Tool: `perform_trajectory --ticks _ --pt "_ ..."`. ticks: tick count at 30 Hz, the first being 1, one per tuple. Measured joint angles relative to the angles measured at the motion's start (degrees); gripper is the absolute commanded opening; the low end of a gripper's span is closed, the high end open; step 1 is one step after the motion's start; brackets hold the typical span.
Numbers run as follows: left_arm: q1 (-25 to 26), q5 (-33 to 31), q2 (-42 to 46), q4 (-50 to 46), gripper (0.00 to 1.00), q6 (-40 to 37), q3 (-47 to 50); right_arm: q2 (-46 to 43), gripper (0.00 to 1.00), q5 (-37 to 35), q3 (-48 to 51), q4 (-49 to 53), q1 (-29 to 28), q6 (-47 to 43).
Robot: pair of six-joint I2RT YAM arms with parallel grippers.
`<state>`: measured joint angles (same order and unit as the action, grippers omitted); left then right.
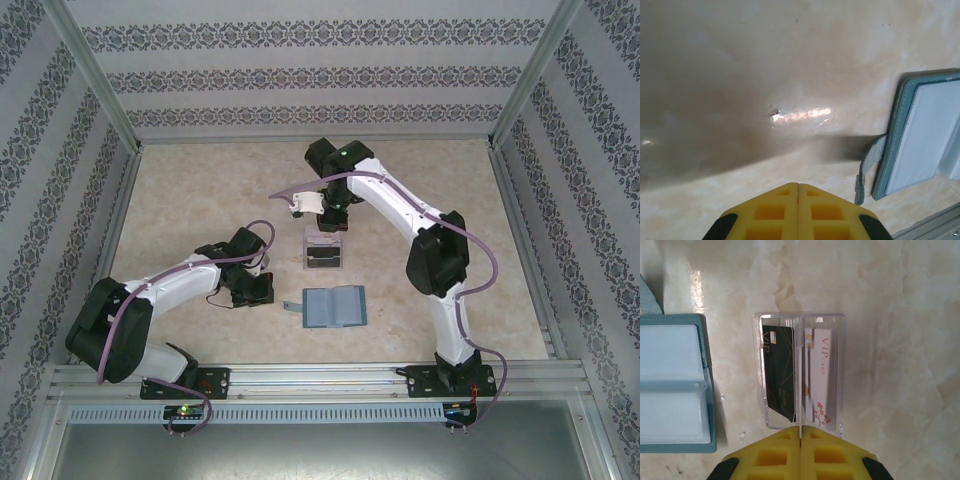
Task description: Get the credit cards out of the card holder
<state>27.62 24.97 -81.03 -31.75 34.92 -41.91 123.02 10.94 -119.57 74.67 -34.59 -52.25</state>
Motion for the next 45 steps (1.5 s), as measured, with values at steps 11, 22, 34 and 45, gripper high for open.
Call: perform_trajectory --ticks 11,22,34,45 --pt "-1.0 0.0 0.0 0.0 0.05 0.0 0.0 6.1 0.01 0.0 -6.2 3.5 0.1 -0.5" --pt "-2.1 0.1 0.0 -0.5 0.05 -0.3 0.0 7.9 0.03 -0.2 -6.4 4.8 0.7 -0.5" --pt "-2.3 0.2 0.0 -0.7 0.06 -0.7 0.0 9.8 0.12 -0.2 -6.4 4.8 0.7 -0.5" --pt "-2.4 0.3 0.0 -0.9 0.06 -1.1 0.0 9.9 0.19 -0.3 -6.4 4.8 0.7 -0.4"
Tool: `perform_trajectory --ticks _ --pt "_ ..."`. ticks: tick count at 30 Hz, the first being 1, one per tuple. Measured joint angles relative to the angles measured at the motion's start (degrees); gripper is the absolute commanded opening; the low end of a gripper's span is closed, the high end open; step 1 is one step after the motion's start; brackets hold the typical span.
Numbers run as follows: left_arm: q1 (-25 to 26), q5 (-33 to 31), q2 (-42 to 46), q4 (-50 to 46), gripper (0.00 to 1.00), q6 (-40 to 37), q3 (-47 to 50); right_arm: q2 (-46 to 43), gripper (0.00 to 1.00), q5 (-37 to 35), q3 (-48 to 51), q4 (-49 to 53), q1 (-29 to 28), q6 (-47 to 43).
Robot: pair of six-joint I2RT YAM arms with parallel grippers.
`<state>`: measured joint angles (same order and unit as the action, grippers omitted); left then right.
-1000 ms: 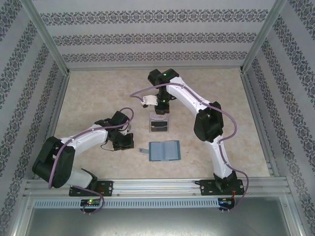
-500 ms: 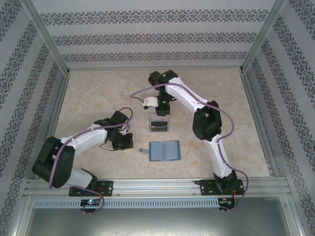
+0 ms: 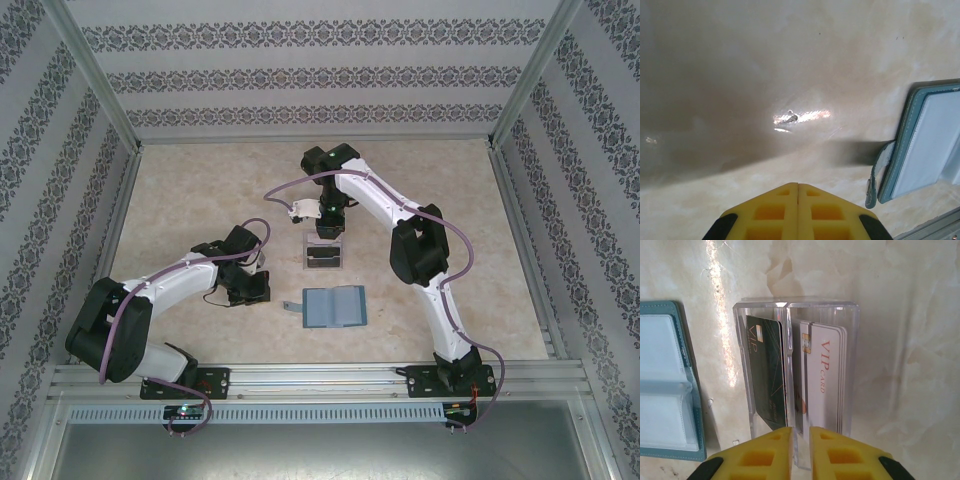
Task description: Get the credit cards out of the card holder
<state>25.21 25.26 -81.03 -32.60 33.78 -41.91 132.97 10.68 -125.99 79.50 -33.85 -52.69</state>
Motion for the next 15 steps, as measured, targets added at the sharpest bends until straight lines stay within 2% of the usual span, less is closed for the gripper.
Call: perform_trajectory --ticks 5,7,9,11,15 --pt "-0.2 0.1 0.0 0.0 0.06 -0.2 0.0 0.0 0.19 -0.7 0.0 0.0 0.0 0.0" --pt "-0.2 0.0 0.0 0.0 0.08 -0.2 0.0 0.0 0.23 -0.8 0.0 0.0 0.0 0.3" --pt "-0.2 -0.2 0.0 0.0 0.14 -0.4 0.0 0.0 0.34 -1.0 0.1 -0.2 0.3 0.8" --pt "-0.2 -1.0 0.0 -0.1 0.20 -0.6 -0.1 -0.3 0.40 -1.3 1.1 -1.1 0.5 1.3" --pt "-0.2 -2.6 0.0 -0.6 0.38 -1.1 -1.1 -2.0 0.55 -1.8 5.4 -3.1 0.7 2.0"
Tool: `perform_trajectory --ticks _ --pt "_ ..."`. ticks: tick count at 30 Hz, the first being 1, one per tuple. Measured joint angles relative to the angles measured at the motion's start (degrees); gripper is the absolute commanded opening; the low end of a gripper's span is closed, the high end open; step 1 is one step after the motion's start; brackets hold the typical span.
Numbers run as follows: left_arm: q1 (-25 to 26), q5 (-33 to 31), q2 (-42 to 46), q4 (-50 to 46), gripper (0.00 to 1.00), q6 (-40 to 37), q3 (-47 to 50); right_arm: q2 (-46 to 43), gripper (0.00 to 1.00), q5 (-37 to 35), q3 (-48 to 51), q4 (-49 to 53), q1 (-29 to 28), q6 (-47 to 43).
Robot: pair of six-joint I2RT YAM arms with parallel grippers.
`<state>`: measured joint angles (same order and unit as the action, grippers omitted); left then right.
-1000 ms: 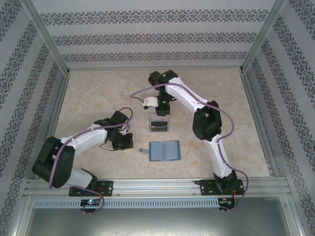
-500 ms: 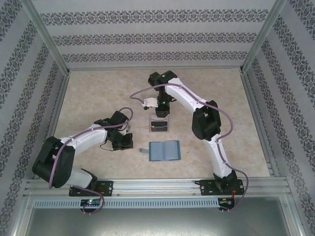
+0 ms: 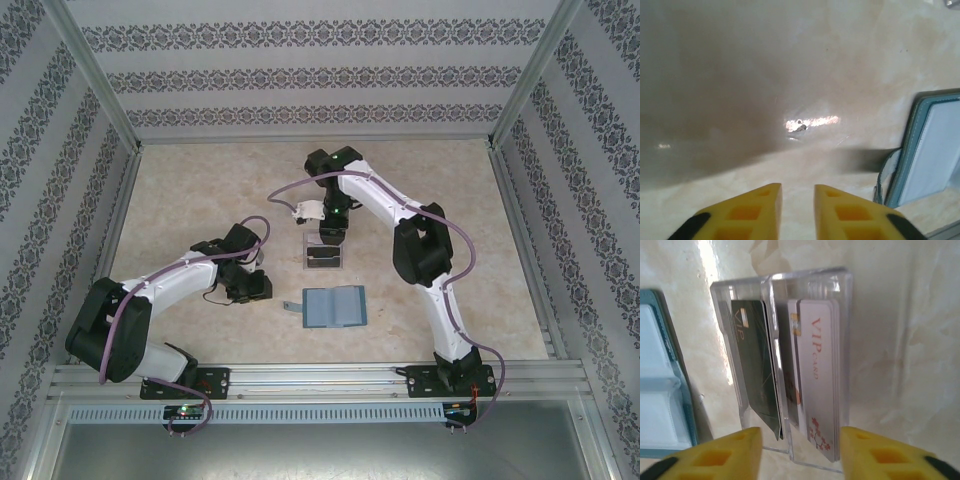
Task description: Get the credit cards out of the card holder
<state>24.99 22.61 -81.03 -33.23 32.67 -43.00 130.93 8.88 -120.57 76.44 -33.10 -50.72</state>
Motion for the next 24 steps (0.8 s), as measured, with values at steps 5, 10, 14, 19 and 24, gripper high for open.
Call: perform_trajectory --ticks 5,10,14,19,24 --pt "0.0 -0.9 0.0 0.0 0.53 0.1 -0.9 -3.8 0.81 -0.1 5.5 -2.5 0.0 0.6" --pt "0.0 -1.6 0.2 0.0 0.72 0.1 -1.3 -8.6 0.98 -0.1 10.8 -5.2 0.0 0.7" --pt "0.0 -2.2 1.5 0.0 1.00 0.4 -1.3 -12.8 0.98 -0.1 16.5 -7.8 0.0 1.1" --pt "0.0 -2.9 2.8 0.0 1.00 0.3 -1.7 -18.3 0.98 0.1 24.6 -12.6 1.0 2.7" --pt "0.0 -7.1 2.8 0.0 1.00 -1.2 -3.4 -26.1 0.98 -0.5 34.9 -20.5 3.0 7.4"
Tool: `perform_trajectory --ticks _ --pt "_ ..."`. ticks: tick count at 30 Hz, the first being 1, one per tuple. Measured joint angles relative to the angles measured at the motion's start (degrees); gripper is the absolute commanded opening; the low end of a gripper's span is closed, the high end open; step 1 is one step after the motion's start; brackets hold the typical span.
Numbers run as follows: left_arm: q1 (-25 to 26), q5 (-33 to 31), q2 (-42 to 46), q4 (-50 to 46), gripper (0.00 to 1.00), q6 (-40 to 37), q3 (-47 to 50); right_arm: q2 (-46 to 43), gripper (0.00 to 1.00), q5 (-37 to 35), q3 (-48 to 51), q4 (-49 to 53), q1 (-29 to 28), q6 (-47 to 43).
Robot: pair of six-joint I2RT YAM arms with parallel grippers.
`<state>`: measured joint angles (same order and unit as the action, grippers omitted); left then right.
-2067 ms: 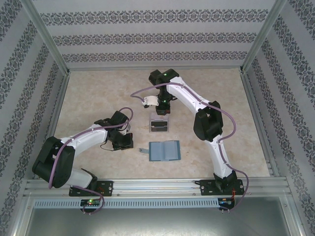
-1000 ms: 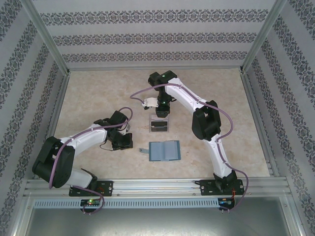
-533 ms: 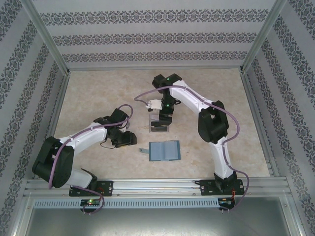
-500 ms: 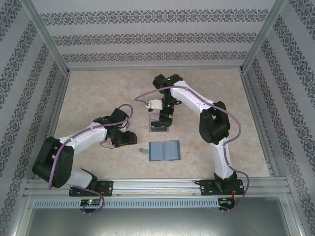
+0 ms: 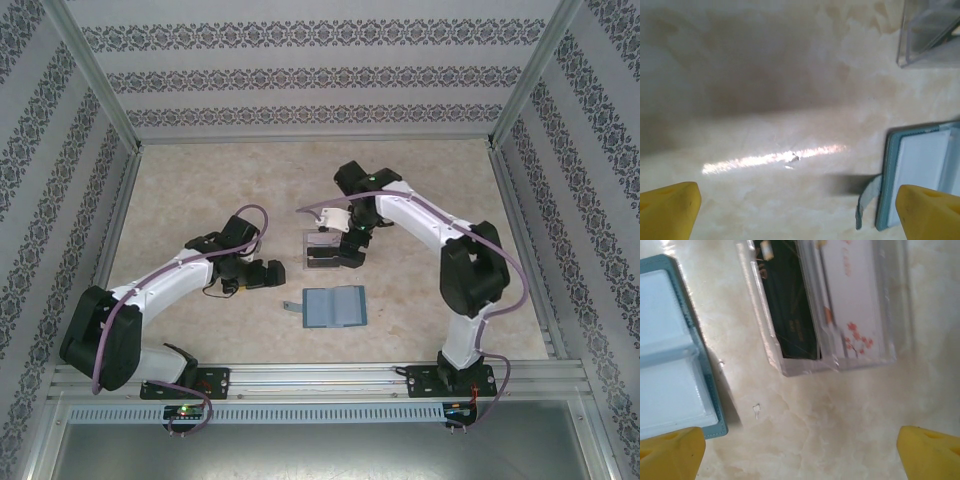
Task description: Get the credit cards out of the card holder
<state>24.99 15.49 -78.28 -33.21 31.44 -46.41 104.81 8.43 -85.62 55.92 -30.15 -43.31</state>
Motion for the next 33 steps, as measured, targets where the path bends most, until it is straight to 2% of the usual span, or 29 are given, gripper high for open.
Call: perform_trajectory --ticks 7,11,18,21,26,33 --pt "0.0 -11.3 1.1 1.9 1.00 -5.2 -0.8 -11.8 0.98 -5.4 16.5 -15.5 2.4 10.3" --pt "-0.6 -21.7 3.9 3.9 1.00 -9.1 -0.7 -17.5 0.98 -9.5 25.2 -24.5 5.3 18.2" --pt "-4.9 -36.4 7.1 14.0 1.00 -17.4 4.2 -24.1 0.98 -14.7 40.0 -41.9 12.6 30.1" --pt "-8.1 -39.5 6.8 18.5 1.00 -20.5 6.6 -26.2 0.98 -17.1 46.1 -49.4 16.2 33.9" --pt "-12.5 -40.9 6.0 29.7 1.00 -24.2 11.8 -28.5 0.98 -20.9 54.3 -62.6 21.8 38.3" --pt "-16.2 -38.2 0.5 52.4 1.00 -29.4 20.7 -28.4 0.98 -21.6 59.1 -79.1 27.1 43.2"
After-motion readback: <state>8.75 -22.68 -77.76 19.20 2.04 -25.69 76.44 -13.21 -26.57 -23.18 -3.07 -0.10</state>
